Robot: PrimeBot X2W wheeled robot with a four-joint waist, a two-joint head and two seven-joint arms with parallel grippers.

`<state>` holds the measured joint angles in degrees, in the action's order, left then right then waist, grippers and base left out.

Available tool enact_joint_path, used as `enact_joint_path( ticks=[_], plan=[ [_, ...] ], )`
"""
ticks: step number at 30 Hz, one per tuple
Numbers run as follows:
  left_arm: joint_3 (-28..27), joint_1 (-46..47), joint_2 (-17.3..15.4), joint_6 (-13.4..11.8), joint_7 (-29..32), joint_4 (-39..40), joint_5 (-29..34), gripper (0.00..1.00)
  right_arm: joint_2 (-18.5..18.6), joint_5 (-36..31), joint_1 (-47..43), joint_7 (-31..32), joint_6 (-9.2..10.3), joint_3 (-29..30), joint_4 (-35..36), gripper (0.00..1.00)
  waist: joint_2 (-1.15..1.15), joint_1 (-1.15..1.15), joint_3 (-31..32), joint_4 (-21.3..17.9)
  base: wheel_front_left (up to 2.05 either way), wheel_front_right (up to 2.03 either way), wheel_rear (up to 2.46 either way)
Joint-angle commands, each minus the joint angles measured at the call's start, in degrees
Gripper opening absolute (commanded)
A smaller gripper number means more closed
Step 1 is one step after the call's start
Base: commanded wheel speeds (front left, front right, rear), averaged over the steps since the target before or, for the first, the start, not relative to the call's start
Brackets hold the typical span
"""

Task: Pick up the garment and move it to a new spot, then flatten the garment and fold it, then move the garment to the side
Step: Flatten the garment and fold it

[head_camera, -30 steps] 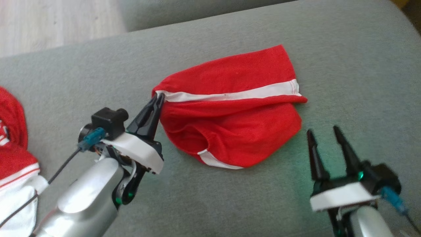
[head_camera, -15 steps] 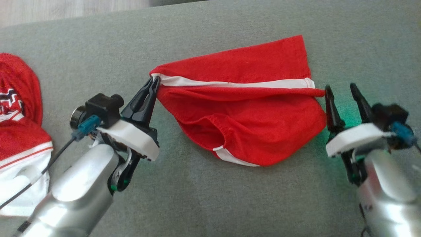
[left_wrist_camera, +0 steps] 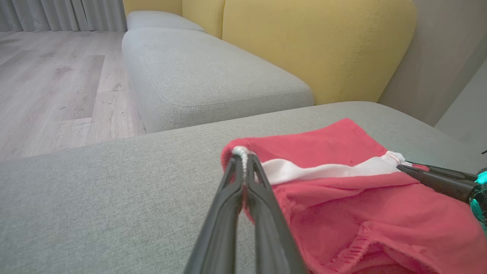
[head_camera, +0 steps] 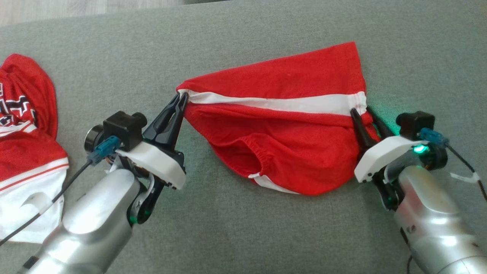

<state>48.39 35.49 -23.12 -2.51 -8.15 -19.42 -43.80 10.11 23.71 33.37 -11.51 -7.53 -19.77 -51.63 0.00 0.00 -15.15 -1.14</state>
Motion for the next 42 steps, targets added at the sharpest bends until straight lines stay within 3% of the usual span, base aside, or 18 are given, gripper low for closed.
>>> enact_joint_path(
  ticks=[1,2,3,9,15,21,28,31,35,40,41,42],
  plan=[
    [-1.94,2.82,-1.42,0.00,-0.70,1.16,0.51,0.00,-0.10,1.30,0.76,0.26,0.04,-2.22,0.27,0.29,0.00,0.00,0.02,0.11,0.00,0.00,0.00],
    [-1.89,2.82,-1.41,0.00,-0.73,1.12,0.51,0.00,-0.24,2.36,0.77,0.81,0.04,-3.06,-0.29,0.07,0.00,0.00,0.06,0.19,0.00,0.00,0.00],
    [-1.86,2.81,-1.40,0.00,-0.77,1.05,0.50,0.00,-0.24,3.23,0.84,1.15,0.04,-4.05,-0.59,0.00,0.00,0.00,0.12,0.25,0.00,0.00,0.00],
    [-1.80,2.88,-1.47,-0.01,-1.78,0.87,0.78,0.00,2.07,4.87,2.61,-1.29,0.04,-7.40,-1.15,0.00,0.00,0.00,1.24,0.14,0.00,0.00,0.00],
    [-2.03,6.67,-2.55,0.54,-4.07,2.12,4.05,0.00,5.35,4.78,6.14,-3.29,0.04,-3.97,2.06,0.00,0.00,0.00,2.61,-1.05,0.00,0.00,0.00],
    [-3.97,22.26,-1.34,2.92,-5.58,2.28,9.72,0.00,11.16,4.73,15.07,-3.47,0.04,1.71,11.01,0.00,0.00,0.00,-0.50,-3.84,0.00,0.00,0.00],
    [-5.89,38.15,3.28,5.69,-6.76,-3.40,15.97,0.00,12.80,3.65,25.28,-2.80,0.04,3.08,12.26,0.00,0.00,0.00,-6.21,-6.85,0.00,0.00,0.00],
    [-6.02,37.44,4.38,6.42,-6.81,-4.06,16.24,0.00,11.81,3.65,24.69,-2.81,0.04,2.64,11.73,0.00,0.00,0.00,-7.06,-7.33,0.00,0.00,0.00],
    [-4.83,28.97,4.25,7.08,-6.83,-3.37,17.77,0.00,10.06,3.25,18.38,-2.53,0.04,0.08,10.39,0.00,0.00,0.00,-8.16,-7.59,0.00,0.00,0.00],
    [-7.50,12.66,4.00,4.68,-6.84,2.27,18.51,0.00,8.97,2.32,6.18,-3.23,0.04,0.18,10.13,0.00,0.00,0.00,-7.99,-6.33,0.00,0.00,0.00],
    [-8.14,9.27,3.96,4.18,-6.84,3.65,18.86,0.00,8.56,2.42,3.35,-3.32,0.04,1.10,10.49,0.15,0.00,0.00,-7.56,-6.01,0.00,0.00,0.00],
    [-8.73,5.95,3.81,3.81,-6.84,5.04,19.27,0.00,8.11,2.46,0.52,-3.38,0.04,2.07,11.14,1.00,0.00,0.00,-7.10,-5.80,0.00,0.00,0.00]
  ],
)
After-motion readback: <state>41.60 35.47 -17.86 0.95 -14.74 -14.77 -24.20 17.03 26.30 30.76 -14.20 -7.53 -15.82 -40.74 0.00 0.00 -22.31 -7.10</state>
